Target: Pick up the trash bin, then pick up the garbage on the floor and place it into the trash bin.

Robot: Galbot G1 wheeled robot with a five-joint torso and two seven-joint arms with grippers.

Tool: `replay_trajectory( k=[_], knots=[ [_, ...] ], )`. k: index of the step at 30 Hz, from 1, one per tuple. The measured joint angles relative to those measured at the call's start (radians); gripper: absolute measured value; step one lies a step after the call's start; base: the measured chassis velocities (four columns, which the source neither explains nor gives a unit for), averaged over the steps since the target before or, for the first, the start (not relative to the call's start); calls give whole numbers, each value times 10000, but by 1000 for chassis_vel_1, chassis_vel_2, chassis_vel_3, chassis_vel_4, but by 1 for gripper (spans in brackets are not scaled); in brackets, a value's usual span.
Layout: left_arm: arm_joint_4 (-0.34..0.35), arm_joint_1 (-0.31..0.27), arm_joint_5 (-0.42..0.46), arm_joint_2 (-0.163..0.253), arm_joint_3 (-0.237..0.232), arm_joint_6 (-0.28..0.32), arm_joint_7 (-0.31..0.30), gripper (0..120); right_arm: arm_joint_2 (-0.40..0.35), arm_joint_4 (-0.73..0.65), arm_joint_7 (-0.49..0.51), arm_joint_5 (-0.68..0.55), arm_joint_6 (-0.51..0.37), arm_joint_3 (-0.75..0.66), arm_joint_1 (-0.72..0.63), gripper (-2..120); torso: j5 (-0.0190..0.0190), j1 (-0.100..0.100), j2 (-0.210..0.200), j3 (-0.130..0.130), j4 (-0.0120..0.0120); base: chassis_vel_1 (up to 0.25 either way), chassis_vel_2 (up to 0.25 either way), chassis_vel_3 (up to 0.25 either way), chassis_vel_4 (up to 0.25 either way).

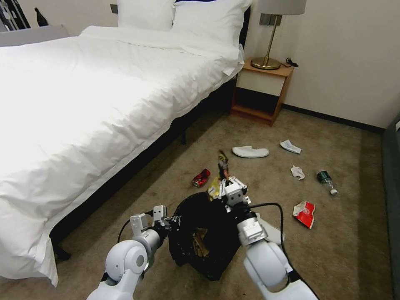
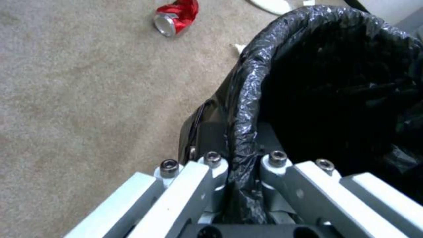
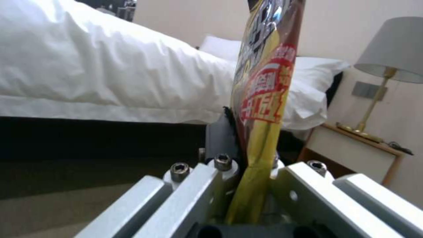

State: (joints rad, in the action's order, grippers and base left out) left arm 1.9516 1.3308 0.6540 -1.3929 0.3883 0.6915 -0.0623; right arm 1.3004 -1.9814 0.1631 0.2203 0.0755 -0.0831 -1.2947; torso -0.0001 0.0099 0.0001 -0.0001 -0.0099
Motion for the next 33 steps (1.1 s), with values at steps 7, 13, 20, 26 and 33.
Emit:
replay_trajectory(
  k=[7, 13, 20, 26, 33],
  knots=[
    [0, -31, -13, -66, -6, 27, -28, 3, 111, 108, -38, 128, 50, 179, -75, 0, 0, 1, 0, 0, 0, 0, 0, 0, 0],
    [-38, -156, 1, -128, -3, 27, -121, 3, 167, 198, -44, 202, 116, 221, -274, 0, 0, 0, -1, 0, 0, 0, 0, 0, 0],
    [-43, -223, -3, -198, 34, 2, -124, 3, 215, 303, -45, 309, 160, 245, -430, 0, 0, 0, 0, 0, -1, 0, 0, 0, 0],
    [-45, -233, -29, -225, 132, -38, -97, 3, 193, 336, -79, 326, 171, 231, -469, 10, 0, 0, 0, 0, 0, 0, 0, 0, 0],
    [-45, -245, -29, -233, 193, -53, -76, 3, 205, 348, -82, 289, 179, 214, -523, 33, 0, 0, 0, 0, 0, 0, 0, 0, 0]
  ],
)
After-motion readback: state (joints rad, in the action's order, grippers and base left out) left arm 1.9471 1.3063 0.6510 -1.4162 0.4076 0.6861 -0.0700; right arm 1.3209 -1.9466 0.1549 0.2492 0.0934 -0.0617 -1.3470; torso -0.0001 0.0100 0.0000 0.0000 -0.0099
